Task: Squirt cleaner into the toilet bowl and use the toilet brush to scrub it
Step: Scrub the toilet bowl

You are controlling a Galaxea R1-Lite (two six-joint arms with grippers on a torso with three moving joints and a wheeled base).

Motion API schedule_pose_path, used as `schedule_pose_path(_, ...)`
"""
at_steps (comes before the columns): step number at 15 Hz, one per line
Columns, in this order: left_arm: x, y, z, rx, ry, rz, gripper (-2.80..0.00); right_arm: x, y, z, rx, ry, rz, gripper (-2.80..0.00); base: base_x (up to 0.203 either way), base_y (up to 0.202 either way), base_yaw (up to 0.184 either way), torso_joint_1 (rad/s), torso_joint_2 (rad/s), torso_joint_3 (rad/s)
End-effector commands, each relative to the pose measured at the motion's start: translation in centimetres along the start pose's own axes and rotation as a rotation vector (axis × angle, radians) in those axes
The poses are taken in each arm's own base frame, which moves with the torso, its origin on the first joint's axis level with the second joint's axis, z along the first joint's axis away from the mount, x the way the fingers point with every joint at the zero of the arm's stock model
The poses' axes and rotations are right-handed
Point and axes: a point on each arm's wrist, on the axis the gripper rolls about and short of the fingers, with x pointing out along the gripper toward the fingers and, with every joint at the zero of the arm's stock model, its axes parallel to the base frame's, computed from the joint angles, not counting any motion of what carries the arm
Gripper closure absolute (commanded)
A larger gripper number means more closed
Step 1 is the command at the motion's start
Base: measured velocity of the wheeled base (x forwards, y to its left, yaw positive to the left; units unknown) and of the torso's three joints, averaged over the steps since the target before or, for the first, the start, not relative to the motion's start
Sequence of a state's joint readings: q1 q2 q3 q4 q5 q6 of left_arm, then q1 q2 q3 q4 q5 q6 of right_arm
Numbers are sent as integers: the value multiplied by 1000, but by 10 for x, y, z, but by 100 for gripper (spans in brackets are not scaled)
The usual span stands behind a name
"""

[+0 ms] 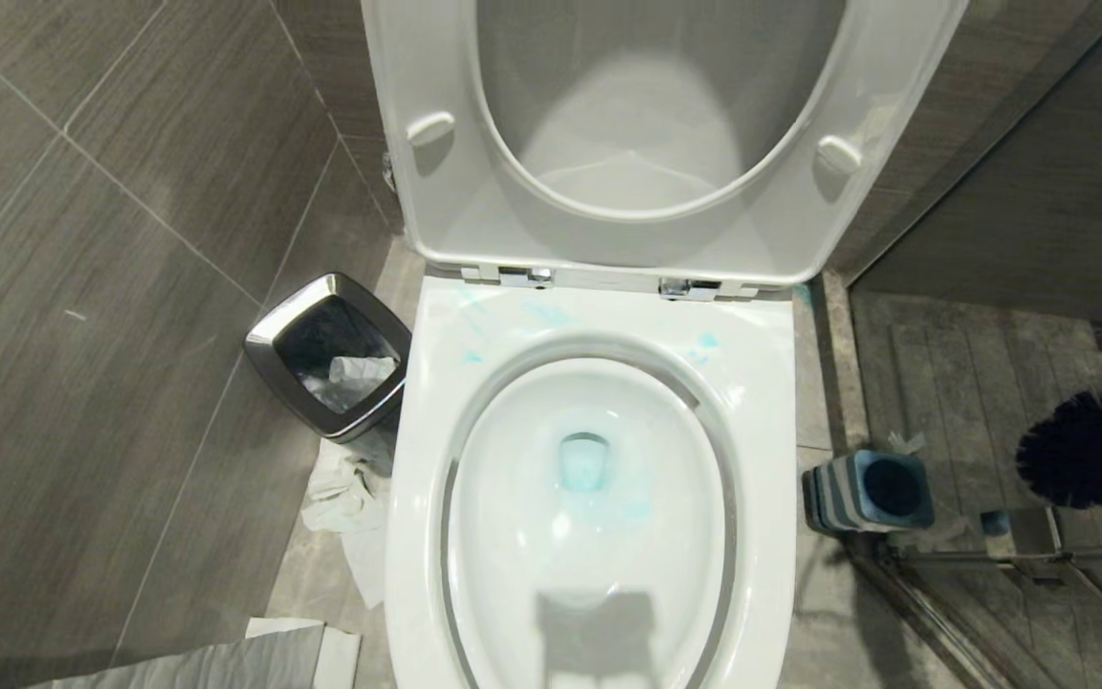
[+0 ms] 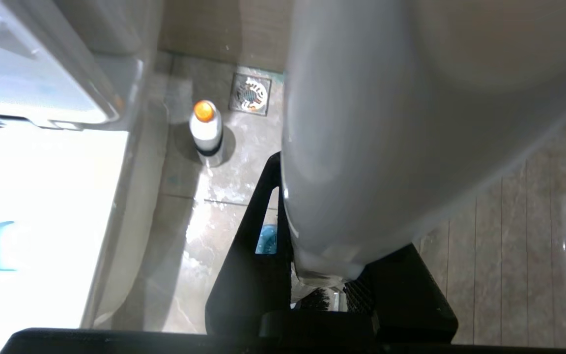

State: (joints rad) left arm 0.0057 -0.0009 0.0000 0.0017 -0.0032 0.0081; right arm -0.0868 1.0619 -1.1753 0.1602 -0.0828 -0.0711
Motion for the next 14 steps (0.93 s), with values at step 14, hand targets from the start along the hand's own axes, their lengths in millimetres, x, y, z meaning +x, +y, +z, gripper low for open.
schedule_pose_path(14, 0, 0, 0, -2, 2, 0, 0, 46, 164, 21, -51, -3, 232, 0, 0, 0, 0, 2, 2, 202)
